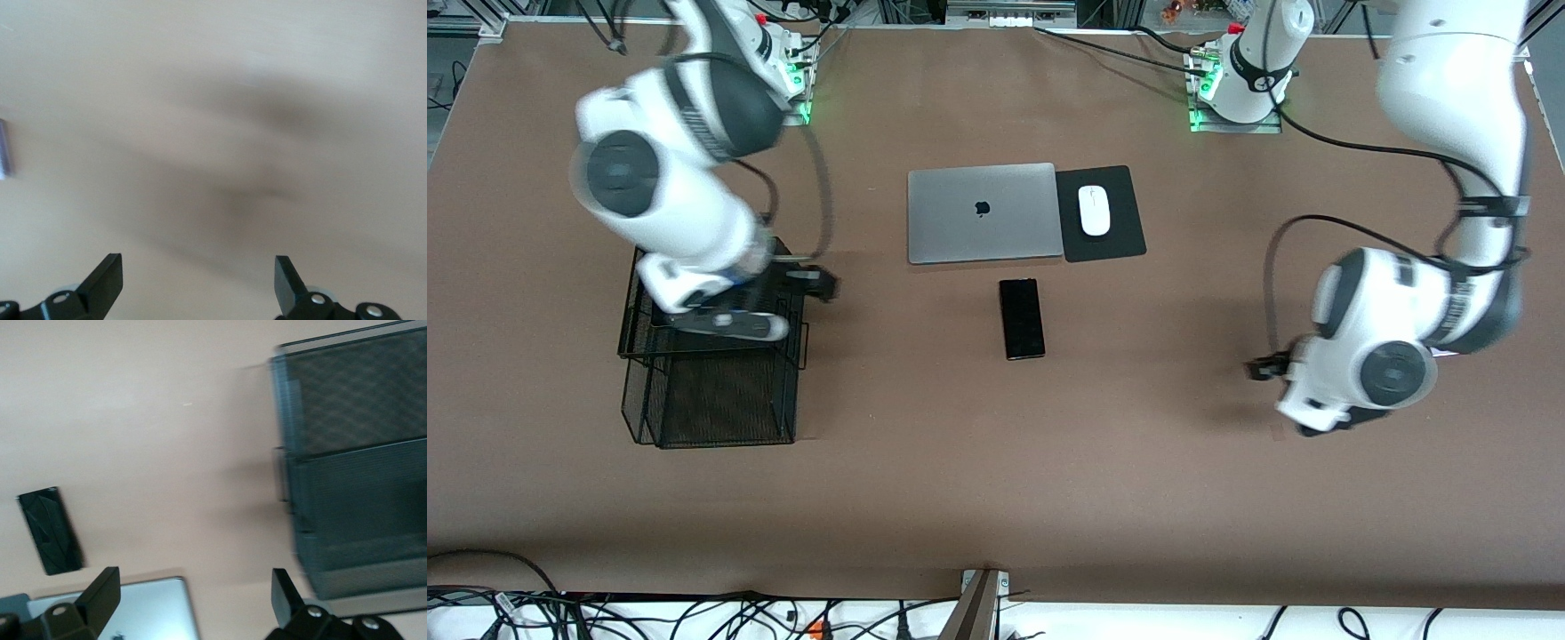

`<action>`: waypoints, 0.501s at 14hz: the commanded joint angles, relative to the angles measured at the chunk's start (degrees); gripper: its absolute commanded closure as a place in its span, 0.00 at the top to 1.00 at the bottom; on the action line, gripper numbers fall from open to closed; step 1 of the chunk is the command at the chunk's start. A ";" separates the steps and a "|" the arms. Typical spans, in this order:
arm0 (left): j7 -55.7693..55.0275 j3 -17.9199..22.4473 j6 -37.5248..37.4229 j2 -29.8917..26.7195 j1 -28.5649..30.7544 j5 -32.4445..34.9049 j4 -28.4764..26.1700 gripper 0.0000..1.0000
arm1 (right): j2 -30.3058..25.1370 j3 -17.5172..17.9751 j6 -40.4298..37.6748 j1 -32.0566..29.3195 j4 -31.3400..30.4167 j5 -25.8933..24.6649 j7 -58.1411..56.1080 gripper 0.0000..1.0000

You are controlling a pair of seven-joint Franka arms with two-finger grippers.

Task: Place phones with both arms
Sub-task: 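Release the bar phone beside the laptop while the right gripper withdraws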

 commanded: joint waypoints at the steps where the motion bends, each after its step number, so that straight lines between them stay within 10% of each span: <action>1: 7.49 -0.86 0.09 0.63 5.58 5.47 -0.69 1.00 | 6.93 5.50 3.33 3.80 4.01 -5.90 9.87 1.00; 7: 27.17 -0.94 0.18 -0.77 16.57 6.80 -0.08 1.00 | 21.09 6.22 5.88 18.83 16.41 -15.50 19.12 1.00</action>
